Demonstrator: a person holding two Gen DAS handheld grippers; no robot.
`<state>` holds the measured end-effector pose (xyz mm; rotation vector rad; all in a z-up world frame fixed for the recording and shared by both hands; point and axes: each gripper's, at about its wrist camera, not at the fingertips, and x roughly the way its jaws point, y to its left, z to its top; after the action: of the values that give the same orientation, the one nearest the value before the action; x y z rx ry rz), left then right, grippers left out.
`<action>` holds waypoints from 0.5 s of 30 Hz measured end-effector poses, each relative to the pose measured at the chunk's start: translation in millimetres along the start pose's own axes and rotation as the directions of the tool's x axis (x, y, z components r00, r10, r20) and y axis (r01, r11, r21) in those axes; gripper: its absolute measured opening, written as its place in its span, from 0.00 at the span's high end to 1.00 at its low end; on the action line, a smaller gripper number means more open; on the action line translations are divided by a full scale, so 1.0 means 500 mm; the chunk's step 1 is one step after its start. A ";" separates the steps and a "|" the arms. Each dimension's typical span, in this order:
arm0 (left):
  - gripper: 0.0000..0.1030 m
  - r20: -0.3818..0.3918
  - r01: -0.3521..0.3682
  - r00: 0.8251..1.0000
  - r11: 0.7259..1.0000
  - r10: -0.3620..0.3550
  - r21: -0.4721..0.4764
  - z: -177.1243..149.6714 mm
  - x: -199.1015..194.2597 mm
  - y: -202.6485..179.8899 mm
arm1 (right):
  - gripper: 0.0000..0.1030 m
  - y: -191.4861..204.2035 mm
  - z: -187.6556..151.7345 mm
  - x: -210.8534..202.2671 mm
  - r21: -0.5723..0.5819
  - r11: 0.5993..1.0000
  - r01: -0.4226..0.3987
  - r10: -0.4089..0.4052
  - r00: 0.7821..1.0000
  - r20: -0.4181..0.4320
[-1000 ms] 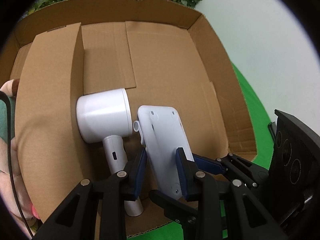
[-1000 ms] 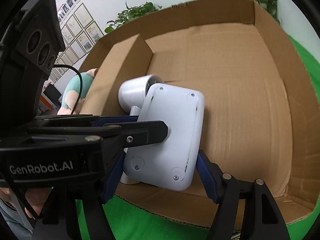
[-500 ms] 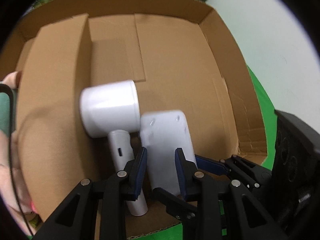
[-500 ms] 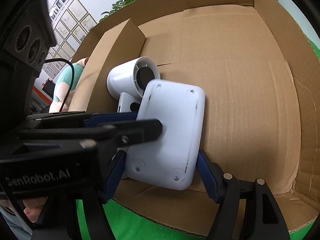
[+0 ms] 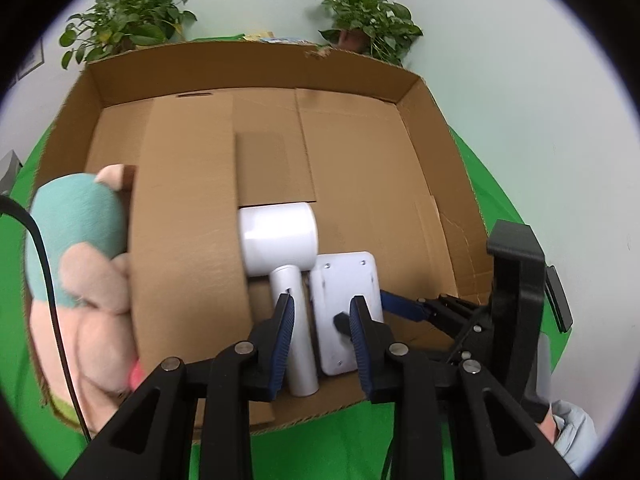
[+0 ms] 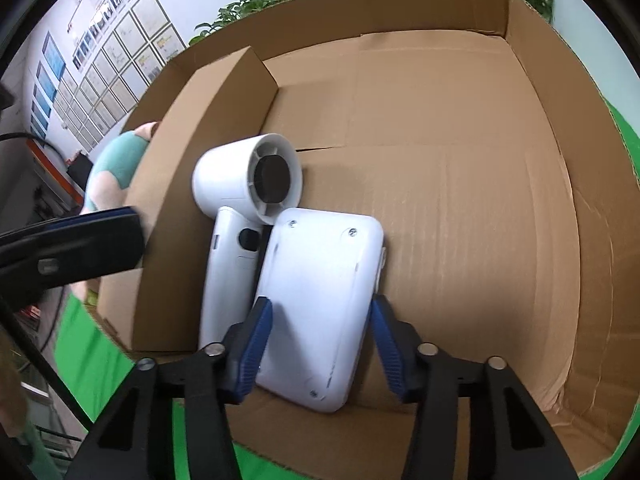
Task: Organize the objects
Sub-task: 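Lower the white case beside the hair dryer and release it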
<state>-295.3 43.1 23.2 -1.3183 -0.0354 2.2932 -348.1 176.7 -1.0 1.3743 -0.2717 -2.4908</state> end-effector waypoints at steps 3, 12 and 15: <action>0.74 0.017 -0.004 1.000 1.000 0.005 -0.018 -0.007 -0.016 0.020 | 0.54 -0.011 -0.003 -0.001 -0.011 1.000 0.008 -0.008 1.000 0.004; 0.74 0.041 -0.019 0.999 1.000 0.019 -0.010 -0.042 -0.052 0.047 | 0.54 -0.003 0.001 -0.002 -0.101 0.994 0.034 -0.035 0.999 -0.006; 0.74 0.053 -0.026 0.998 1.000 0.026 -0.004 -0.053 -0.061 0.051 | 0.52 0.001 -0.004 -0.004 -0.109 0.993 0.039 -0.041 0.999 -0.023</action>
<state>-271.3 2.0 27.3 -1.2667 -0.0399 2.3505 -345.6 176.8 -0.4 1.3795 -0.1027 -2.4785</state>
